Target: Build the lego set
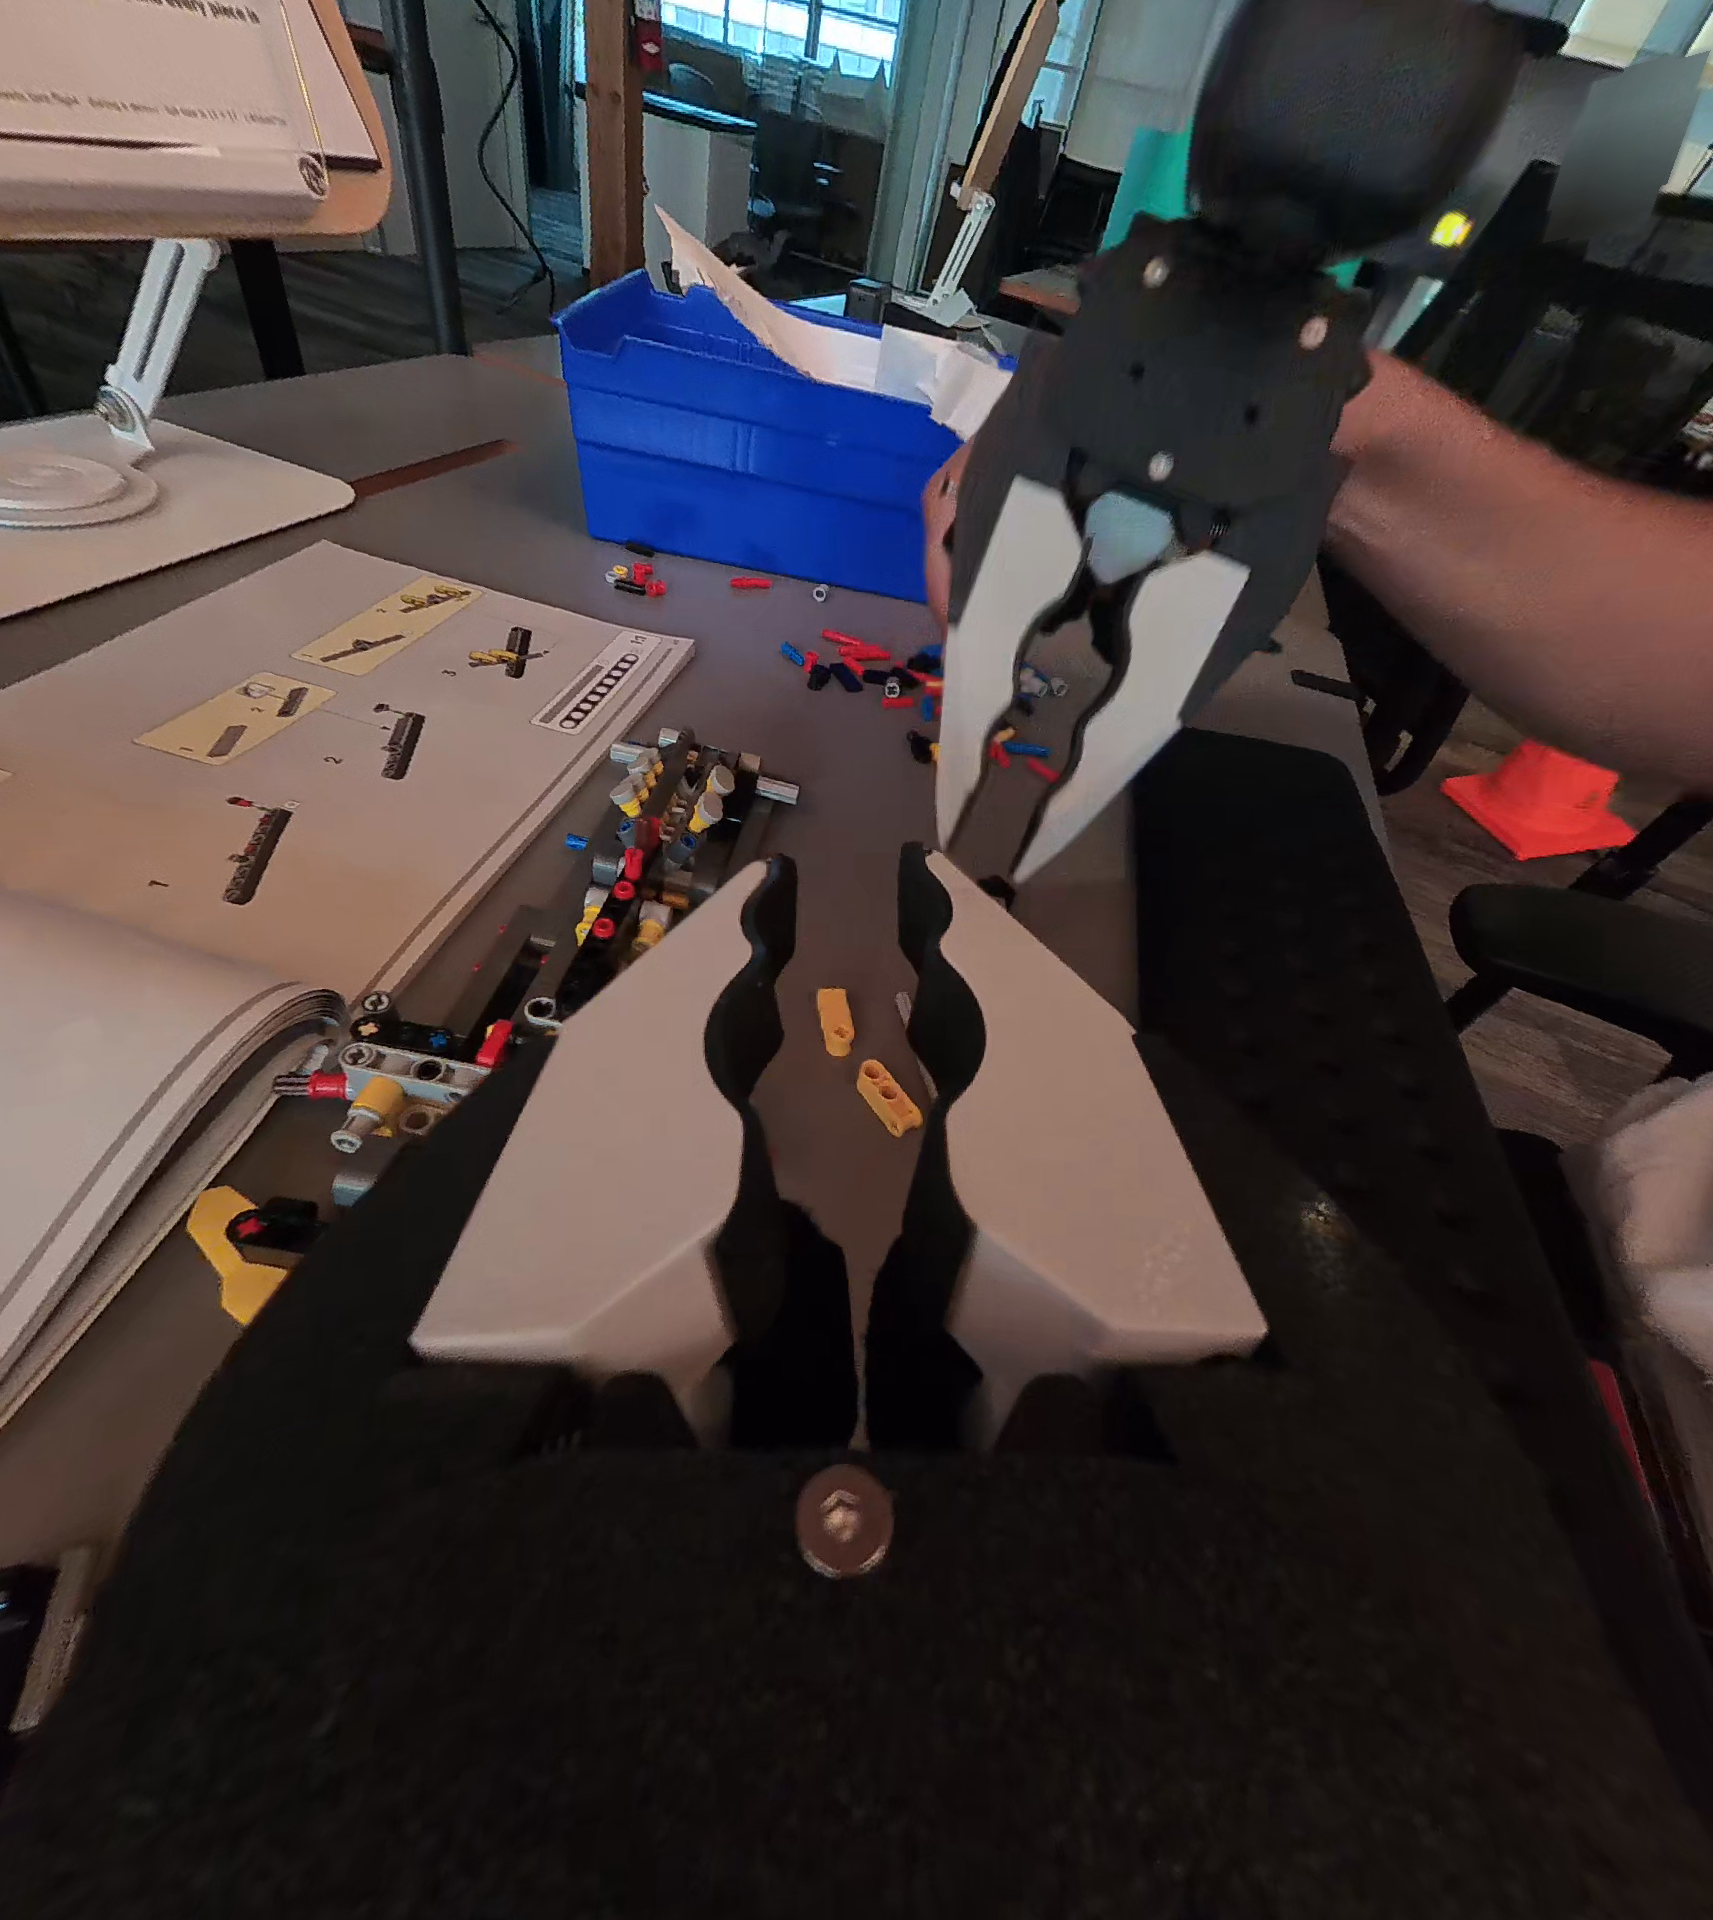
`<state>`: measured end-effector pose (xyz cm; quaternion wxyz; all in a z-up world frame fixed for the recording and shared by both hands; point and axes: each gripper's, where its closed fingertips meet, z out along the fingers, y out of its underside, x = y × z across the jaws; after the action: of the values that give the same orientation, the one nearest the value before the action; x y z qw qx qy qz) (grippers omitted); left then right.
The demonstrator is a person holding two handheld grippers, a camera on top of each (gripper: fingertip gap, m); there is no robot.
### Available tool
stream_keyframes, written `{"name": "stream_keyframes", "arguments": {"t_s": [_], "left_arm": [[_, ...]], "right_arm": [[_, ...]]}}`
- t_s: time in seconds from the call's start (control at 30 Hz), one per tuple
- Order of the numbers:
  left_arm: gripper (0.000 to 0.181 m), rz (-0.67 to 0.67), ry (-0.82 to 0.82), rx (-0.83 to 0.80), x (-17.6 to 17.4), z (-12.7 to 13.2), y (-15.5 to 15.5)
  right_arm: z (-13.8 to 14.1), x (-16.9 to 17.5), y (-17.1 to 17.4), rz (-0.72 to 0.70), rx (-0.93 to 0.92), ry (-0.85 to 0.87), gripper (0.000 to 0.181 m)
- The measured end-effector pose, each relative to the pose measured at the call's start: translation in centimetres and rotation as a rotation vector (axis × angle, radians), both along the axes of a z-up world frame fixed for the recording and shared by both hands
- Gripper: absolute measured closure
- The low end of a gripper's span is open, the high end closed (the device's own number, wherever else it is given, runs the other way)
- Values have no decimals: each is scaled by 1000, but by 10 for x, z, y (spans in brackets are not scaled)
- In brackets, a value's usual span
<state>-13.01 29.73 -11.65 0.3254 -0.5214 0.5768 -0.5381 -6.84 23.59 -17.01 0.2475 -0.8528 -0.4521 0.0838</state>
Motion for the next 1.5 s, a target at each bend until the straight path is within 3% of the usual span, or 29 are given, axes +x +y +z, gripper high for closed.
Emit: {"name": "stream_keyframes", "arguments": {"t_s": [0.03, 0.17, 0.27, 0.37, 0.47, 0.67, 0.77, 0.83, 0.9, 1.0, 1.1, 1.27, 1.5], "left_arm": [[162, 7, -10, 3, 0, 1, 1], [156, 71, -85, -6, 4, 11, 11], [155, 148, -105, 29, 7, 11, 25], [154, 190, -84, 42, 7, 9, 32], [155, 207, -59, 32, 5, 6, 36], [155, 224, -8, -5, 5, 1, 42], [156, 210, 16, -17, 6, -4, 42], [157, 194, 35, -14, 7, -8, 40], [158, 176, 41, -15, 7, -10, 36], [158, 155, 52, -11, 8, -11, 31], [158, 139, 53, 4, 9, -12, 27], [159, 129, 62, 31, 8, -15, 24], [159, 132, 55, 34, 7, -13, 25]], "right_arm": [[13, 7, 10, -126, 89, 73, 160], [49, 52, 40, -666, 429, 462, 147], [53, 69, 44, -851, 556, 712, 145], [52, 70, 46, -823, 584, 780, 130], [50, 88, 45, -853, 634, 668, 140], [46, 92, 44, -865, 633, 668, 140], [47, 84, 43, -811, 624, 673, 142], [53, 66, 35, -673, 582, 691, 145], [35, 42, 11, -479, 405, 598, 149], [-2, 39, -18, -424, 172, 459, 142], [-8, 31, -23, -418, 116, 487, 142], [-39, 29, -35, -338, 70, 239, 151], [-42, 25, -35, -336, 47, 229, 154]]}}
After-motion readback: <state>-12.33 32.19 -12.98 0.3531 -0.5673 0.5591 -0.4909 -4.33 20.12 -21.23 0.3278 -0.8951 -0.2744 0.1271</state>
